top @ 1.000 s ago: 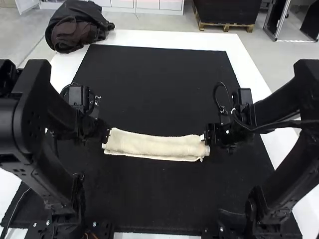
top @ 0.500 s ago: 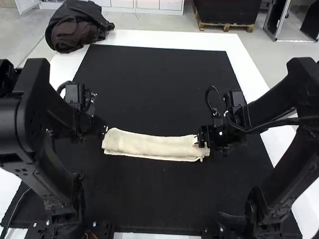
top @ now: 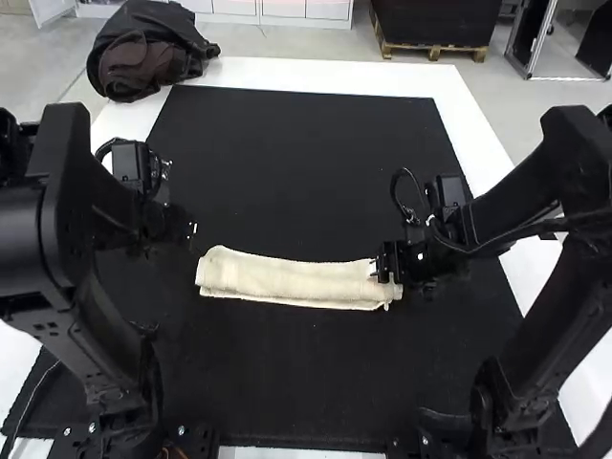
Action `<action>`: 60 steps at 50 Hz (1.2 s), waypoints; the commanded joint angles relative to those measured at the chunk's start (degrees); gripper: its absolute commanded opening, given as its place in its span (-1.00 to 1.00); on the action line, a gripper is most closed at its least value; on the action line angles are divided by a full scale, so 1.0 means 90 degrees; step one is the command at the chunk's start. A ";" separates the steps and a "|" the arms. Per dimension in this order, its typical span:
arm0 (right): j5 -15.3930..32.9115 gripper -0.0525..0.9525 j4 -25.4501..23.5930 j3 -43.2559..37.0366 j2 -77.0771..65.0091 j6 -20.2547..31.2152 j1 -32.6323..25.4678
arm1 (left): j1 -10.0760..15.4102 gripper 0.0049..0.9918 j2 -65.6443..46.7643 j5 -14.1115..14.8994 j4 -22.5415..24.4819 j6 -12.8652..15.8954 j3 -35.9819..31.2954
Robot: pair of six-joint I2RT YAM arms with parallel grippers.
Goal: Fold the towel.
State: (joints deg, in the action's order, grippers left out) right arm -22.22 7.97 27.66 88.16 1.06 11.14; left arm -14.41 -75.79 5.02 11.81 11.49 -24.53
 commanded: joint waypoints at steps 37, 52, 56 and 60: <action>-0.0178 -0.94 0.0072 0.0267 0.0829 0.0185 0.0227 | -0.0810 0.94 0.0110 0.0361 -0.0043 -0.0300 -0.0594; -0.0256 -0.94 -0.0573 0.0579 -0.0235 0.0087 0.0101 | -0.0908 0.94 0.0120 0.0419 -0.0072 -0.0300 -0.0633; -0.0266 -0.94 -0.0631 0.0628 -0.0489 -0.0020 0.0081 | -0.0889 0.94 0.0110 0.0419 -0.0082 -0.0300 -0.0633; -0.0363 -0.94 -0.0836 0.0716 -0.0665 -0.0020 0.0081 | -0.0889 0.94 0.0110 0.0419 -0.0111 -0.0300 -0.0633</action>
State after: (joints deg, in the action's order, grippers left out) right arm -22.48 1.48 31.73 84.93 1.67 11.51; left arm -21.91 -75.79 7.79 10.79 9.15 -28.38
